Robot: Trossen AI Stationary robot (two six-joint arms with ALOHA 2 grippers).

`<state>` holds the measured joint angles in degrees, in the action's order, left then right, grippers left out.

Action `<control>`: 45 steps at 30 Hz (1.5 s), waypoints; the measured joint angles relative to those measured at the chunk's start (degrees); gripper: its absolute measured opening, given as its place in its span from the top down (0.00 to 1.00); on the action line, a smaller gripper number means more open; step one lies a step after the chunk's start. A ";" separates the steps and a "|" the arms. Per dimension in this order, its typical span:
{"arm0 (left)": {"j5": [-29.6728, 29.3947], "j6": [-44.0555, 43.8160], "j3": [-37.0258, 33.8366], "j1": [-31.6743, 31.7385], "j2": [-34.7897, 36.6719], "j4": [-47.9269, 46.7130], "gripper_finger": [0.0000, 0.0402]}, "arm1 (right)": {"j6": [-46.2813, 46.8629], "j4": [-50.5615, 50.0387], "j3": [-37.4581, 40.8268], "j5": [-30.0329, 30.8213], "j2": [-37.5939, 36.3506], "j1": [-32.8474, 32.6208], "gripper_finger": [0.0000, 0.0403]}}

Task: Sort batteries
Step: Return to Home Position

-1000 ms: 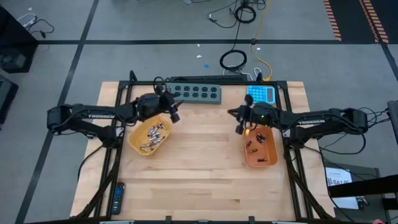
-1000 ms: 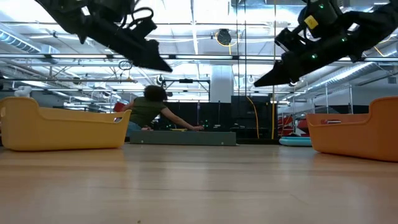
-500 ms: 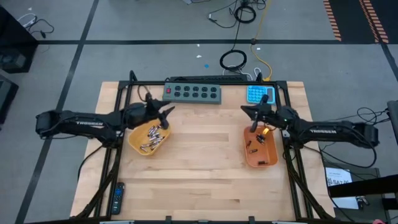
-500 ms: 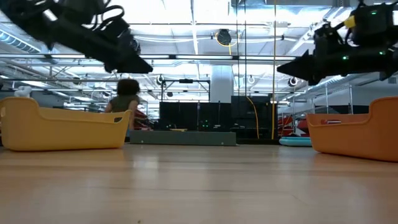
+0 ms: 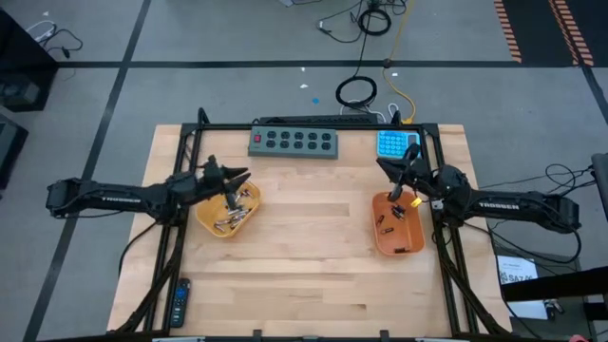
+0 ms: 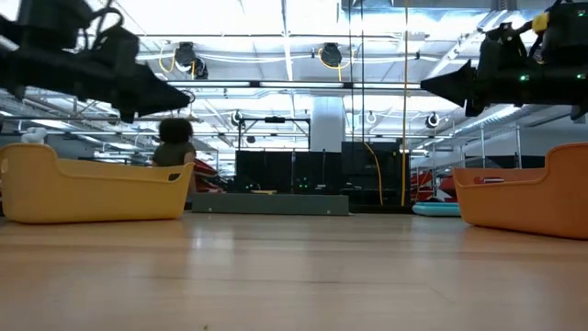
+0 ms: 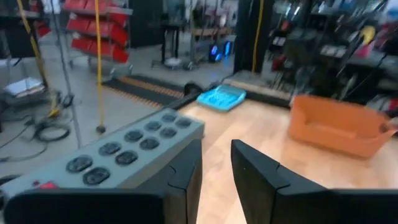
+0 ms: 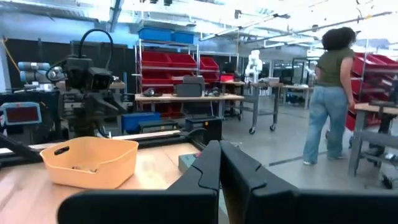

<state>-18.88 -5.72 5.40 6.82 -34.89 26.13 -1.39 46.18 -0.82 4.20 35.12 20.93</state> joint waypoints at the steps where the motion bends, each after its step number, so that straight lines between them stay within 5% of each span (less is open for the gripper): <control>1: 0.34 -0.03 -1.08 -0.27 1.68 0.97 0.77 | -0.36 -0.14 0.02 -0.21 -0.66 0.00 1.00; 13: 2.48 2.00 -4.99 -3.41 13.98 -4.41 0.86 | -2.31 -3.69 0.02 -4.13 -13.35 -0.04 1.00; 18: 16.57 6.17 -5.02 -4.83 17.47 -9.79 0.93 | -1.13 -14.01 0.00 -3.81 -17.20 -0.02 1.00; 21: 19.28 7.82 -5.02 -5.02 17.99 -10.12 0.95 | -1.19 -20.97 0.00 -3.71 -17.30 0.00 1.00; 26: 13.82 11.26 -5.04 -4.98 17.88 -14.14 0.96 | -0.50 -31.36 0.00 -3.83 -16.95 0.00 1.00; 32: 6.89 12.23 -5.04 -4.98 17.77 -17.12 0.96 | 1.12 -32.60 0.02 -4.10 -16.84 0.00 1.00; 45: 6.35 10.69 -5.08 -4.98 17.77 -23.02 0.96 | 2.38 -32.95 0.02 -4.12 -16.84 0.00 1.00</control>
<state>-12.53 4.97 0.32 1.85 -17.12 3.11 0.99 13.23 -0.80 0.08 18.28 20.93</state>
